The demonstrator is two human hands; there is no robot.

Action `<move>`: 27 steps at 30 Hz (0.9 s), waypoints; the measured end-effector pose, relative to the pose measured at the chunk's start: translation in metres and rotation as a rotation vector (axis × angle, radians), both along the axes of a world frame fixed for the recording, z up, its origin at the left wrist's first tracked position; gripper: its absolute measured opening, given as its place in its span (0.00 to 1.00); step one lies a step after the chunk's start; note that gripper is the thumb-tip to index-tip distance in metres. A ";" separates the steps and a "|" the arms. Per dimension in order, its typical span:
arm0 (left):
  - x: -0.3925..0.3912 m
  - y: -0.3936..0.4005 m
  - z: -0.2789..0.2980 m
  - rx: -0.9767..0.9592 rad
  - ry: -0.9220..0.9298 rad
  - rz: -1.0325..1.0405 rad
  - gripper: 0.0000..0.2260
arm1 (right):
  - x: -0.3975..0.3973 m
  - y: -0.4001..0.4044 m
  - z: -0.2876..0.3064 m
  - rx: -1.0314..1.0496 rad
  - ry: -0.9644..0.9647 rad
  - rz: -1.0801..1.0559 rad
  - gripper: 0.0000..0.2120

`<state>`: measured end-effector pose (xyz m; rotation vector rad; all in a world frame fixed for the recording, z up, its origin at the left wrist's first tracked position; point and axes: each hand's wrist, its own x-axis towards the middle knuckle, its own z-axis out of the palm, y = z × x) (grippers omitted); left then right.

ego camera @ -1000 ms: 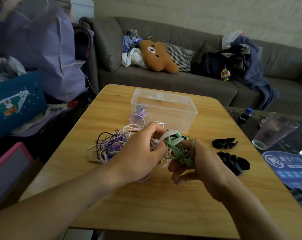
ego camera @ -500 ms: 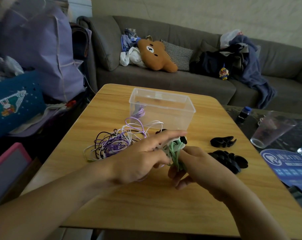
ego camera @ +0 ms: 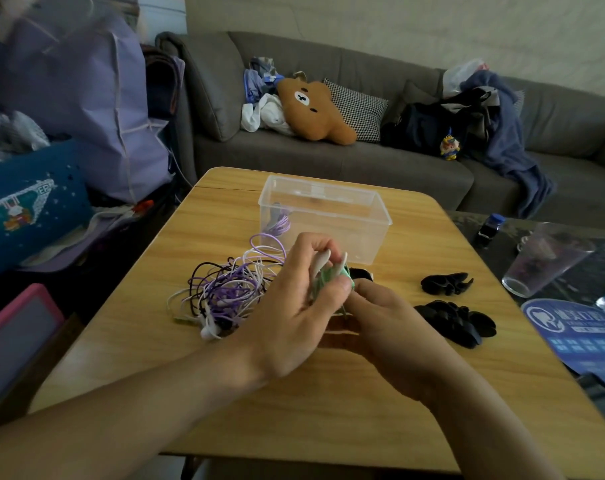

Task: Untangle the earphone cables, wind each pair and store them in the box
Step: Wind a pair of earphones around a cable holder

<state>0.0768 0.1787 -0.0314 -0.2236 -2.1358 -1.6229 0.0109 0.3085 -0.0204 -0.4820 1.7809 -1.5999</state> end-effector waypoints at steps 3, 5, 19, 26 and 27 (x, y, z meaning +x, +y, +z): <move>0.000 0.000 0.000 -0.065 0.048 0.022 0.11 | -0.001 0.001 0.002 -0.176 -0.148 0.041 0.15; 0.000 0.000 0.001 -0.119 0.071 0.055 0.11 | -0.001 0.002 0.006 -0.239 -0.196 0.077 0.17; 0.003 -0.008 0.009 -0.347 -0.022 0.097 0.14 | -0.021 0.014 0.004 0.365 0.627 -0.455 0.08; 0.005 -0.004 0.006 -0.447 -0.065 0.193 0.25 | -0.013 0.000 0.008 0.395 0.975 -0.453 0.07; 0.005 -0.006 0.006 -0.465 -0.037 0.202 0.23 | -0.010 -0.002 0.009 0.388 0.989 -0.450 0.08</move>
